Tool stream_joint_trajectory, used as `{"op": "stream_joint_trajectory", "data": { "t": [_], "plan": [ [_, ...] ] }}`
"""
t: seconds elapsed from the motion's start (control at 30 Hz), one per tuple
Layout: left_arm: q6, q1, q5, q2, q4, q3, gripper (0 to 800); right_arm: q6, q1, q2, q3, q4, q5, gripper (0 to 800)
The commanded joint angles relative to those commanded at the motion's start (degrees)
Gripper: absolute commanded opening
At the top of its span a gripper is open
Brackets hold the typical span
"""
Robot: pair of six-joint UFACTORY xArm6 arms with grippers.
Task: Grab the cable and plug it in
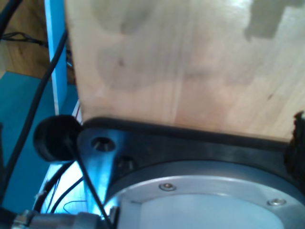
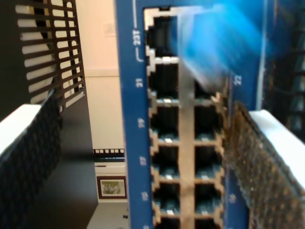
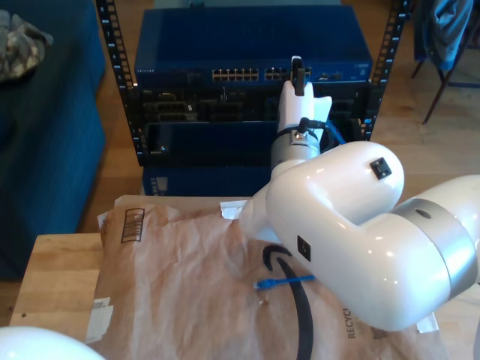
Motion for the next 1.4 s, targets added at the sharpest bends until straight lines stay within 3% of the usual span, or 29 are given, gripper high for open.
{"op": "stream_joint_trajectory", "data": {
  "t": [0.57,1.4],
  "plan": [
    [0.0,0.0,0.0,0.0,0.0,0.0,800,0.0,0.7,-7.4,10.7,0.7,-0.7,510],
    [0.1,0.0,0.0,0.0,0.0,0.0,800,0.0,-2.5,-6.9,12.3,0.7,-0.2,459]
  ]
}}
